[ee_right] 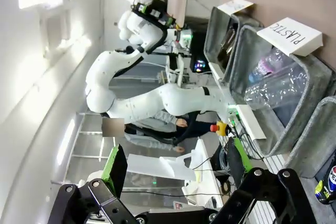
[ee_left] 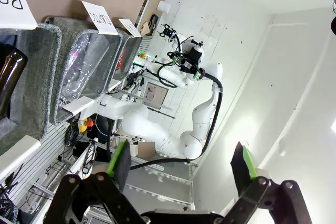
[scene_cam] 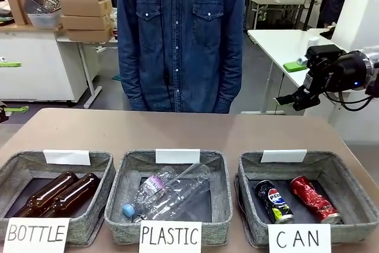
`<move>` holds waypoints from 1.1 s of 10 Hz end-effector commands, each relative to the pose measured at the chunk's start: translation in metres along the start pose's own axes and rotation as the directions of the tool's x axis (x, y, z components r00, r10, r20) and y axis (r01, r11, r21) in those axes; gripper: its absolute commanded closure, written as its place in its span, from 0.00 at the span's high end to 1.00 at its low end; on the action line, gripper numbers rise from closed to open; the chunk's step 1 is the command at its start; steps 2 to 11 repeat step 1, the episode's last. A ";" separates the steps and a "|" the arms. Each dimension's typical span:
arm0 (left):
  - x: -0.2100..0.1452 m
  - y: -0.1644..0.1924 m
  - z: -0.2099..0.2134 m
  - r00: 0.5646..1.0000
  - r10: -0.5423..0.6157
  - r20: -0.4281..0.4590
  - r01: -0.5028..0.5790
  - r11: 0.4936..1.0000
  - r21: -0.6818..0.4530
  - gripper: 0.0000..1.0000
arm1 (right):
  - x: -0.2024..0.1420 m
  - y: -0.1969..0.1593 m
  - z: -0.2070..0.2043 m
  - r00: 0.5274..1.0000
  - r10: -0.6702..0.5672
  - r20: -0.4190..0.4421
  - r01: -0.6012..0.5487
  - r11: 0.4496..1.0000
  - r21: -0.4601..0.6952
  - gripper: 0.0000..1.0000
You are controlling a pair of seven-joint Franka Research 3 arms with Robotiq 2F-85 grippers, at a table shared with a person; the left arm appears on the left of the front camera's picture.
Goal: Sort the can waste into the basket.
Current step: Pick up the can waste from the table and place it in the right Fabric basket.
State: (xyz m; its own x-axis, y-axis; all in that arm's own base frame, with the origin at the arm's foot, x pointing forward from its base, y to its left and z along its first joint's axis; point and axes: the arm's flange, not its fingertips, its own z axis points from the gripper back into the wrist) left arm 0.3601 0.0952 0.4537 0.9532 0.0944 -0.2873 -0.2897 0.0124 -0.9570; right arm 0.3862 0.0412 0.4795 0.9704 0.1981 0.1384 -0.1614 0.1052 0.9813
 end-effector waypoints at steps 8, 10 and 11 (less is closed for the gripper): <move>-0.003 0.000 0.000 1.000 -0.009 0.002 0.009 1.000 0.006 1.00 | 0.002 0.000 0.001 1.000 0.018 -0.010 -0.018 1.000 -0.003 1.00; -0.003 0.000 0.000 1.000 -0.009 0.002 0.009 1.000 0.006 1.00 | 0.002 0.000 0.001 1.000 0.018 -0.010 -0.018 1.000 -0.003 1.00; -0.003 0.000 0.000 1.000 -0.009 0.002 0.009 1.000 0.006 1.00 | 0.002 0.000 0.001 1.000 0.018 -0.010 -0.018 1.000 -0.003 1.00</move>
